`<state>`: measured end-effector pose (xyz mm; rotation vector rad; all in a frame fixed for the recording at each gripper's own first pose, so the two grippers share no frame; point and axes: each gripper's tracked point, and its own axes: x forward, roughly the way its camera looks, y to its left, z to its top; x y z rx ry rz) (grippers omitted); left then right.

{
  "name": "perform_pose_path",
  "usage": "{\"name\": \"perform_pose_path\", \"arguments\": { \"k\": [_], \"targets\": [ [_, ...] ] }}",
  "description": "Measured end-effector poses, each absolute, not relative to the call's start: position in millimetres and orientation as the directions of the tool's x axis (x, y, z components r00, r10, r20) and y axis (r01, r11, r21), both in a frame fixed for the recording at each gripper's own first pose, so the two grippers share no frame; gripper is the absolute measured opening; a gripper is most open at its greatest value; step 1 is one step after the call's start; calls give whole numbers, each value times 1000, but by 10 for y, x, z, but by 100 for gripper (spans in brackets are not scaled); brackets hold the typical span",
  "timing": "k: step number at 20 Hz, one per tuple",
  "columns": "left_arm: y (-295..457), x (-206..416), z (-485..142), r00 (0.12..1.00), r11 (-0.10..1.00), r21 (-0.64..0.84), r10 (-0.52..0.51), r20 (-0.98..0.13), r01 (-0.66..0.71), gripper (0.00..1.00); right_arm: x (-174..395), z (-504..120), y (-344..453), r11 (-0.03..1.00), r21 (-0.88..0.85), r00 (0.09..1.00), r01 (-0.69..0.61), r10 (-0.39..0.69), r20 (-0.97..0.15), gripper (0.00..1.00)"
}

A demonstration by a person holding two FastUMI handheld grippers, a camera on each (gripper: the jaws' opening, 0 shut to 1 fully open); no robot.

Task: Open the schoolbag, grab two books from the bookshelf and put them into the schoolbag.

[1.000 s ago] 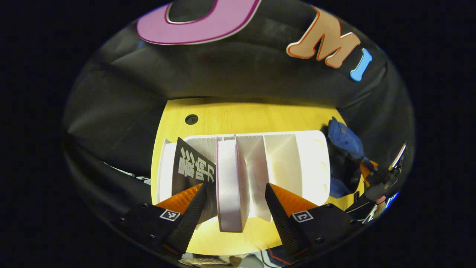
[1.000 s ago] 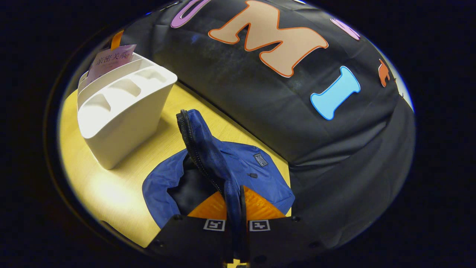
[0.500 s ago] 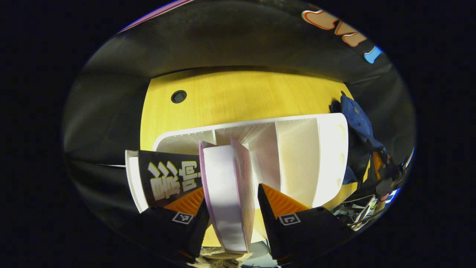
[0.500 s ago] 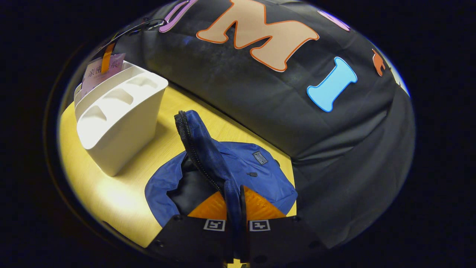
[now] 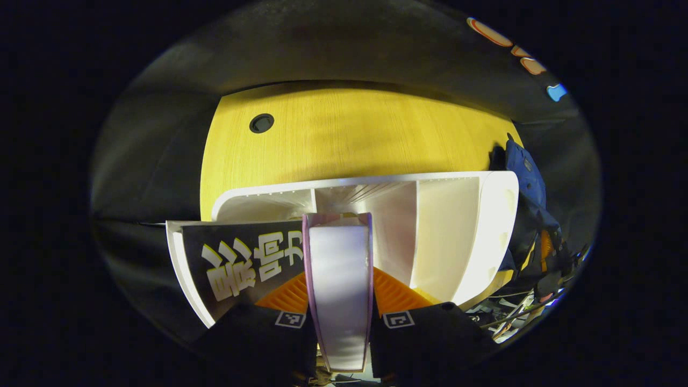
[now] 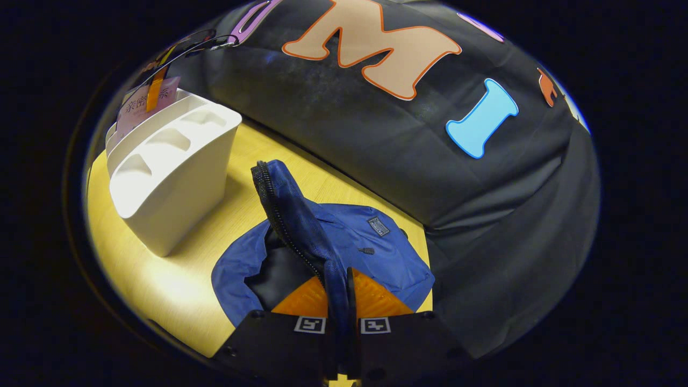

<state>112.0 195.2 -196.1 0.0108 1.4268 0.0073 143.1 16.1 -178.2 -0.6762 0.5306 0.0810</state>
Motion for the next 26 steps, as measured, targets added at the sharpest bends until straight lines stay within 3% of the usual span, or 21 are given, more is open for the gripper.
{"name": "perform_pose_path", "arguments": {
  "k": [9,15,16,26],
  "targets": [
    [1894,926,-1766,134,994,64,75,-988,-86,35,1447,-1773,144,782,-580,873,-229,-98,-477,10],
    [1726,657,-1215,214,994,76,91,-973,-81,32,1455,-1744,84,785,-580,885,-217,-92,-456,11],
    [1712,600,-1133,225,993,80,99,-969,-89,36,1453,-1726,81,787,-577,887,-219,-86,-454,11],
    [1378,-214,-237,401,956,-55,69,-913,-289,31,1452,-1701,2,813,-516,882,-269,-7,-471,11]
  ]
}}
